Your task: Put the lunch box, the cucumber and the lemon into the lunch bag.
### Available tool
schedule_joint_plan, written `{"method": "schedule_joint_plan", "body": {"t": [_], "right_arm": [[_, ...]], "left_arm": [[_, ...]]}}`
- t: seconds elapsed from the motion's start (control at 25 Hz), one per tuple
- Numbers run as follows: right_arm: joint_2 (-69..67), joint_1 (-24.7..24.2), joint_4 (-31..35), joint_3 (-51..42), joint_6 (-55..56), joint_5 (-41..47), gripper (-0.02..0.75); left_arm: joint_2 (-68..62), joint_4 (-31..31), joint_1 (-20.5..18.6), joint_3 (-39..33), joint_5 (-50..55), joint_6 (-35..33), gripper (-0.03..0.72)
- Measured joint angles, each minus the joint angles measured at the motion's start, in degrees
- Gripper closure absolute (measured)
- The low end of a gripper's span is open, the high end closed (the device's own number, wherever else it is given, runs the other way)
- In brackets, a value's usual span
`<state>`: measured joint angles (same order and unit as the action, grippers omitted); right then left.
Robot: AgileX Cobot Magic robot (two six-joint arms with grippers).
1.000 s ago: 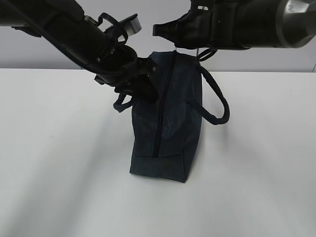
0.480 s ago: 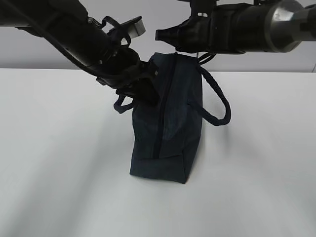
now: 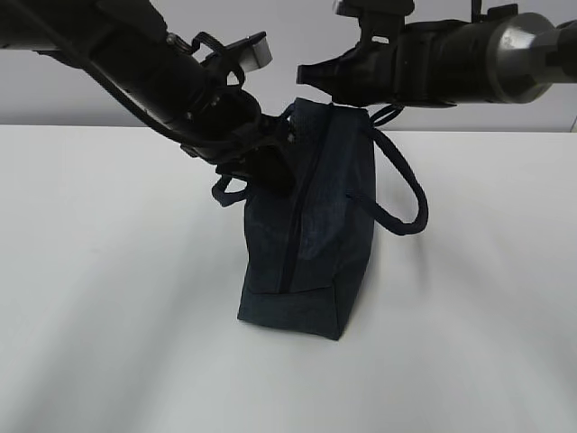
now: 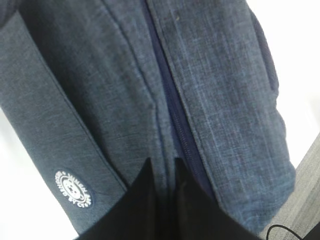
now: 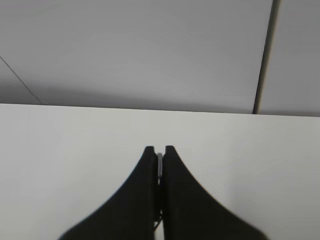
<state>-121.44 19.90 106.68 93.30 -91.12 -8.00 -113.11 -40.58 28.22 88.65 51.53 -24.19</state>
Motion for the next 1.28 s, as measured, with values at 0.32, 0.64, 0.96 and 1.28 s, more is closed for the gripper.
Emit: {"method": "schedule_joint_plan", "body": {"t": [0.32,0.64,0.96,1.28], "right_arm": [[-2.2,-0.9,-0.1,0.4,0.0,0.9,0.738],[-2.9,-1.0,-0.2,0.7,0.0,2.3,0.738],[-1.4,-1.4,-0.2,0.7,0.0,1.9,0.738],[-0.8,-1.9,-0.4,0.7,0.0,2.2,0.738]], "left_arm": [[0.0,0.1,0.0,0.0,0.5,0.0,0.687],[0.0,1.7,0.1,0.0,1.0,0.0,0.677],[0.0,2.6,0.1,3.0,3.7,1.1,0.413],[0.0,3.1,-1.6,12.0,6.8,4.1,0.377]]}}
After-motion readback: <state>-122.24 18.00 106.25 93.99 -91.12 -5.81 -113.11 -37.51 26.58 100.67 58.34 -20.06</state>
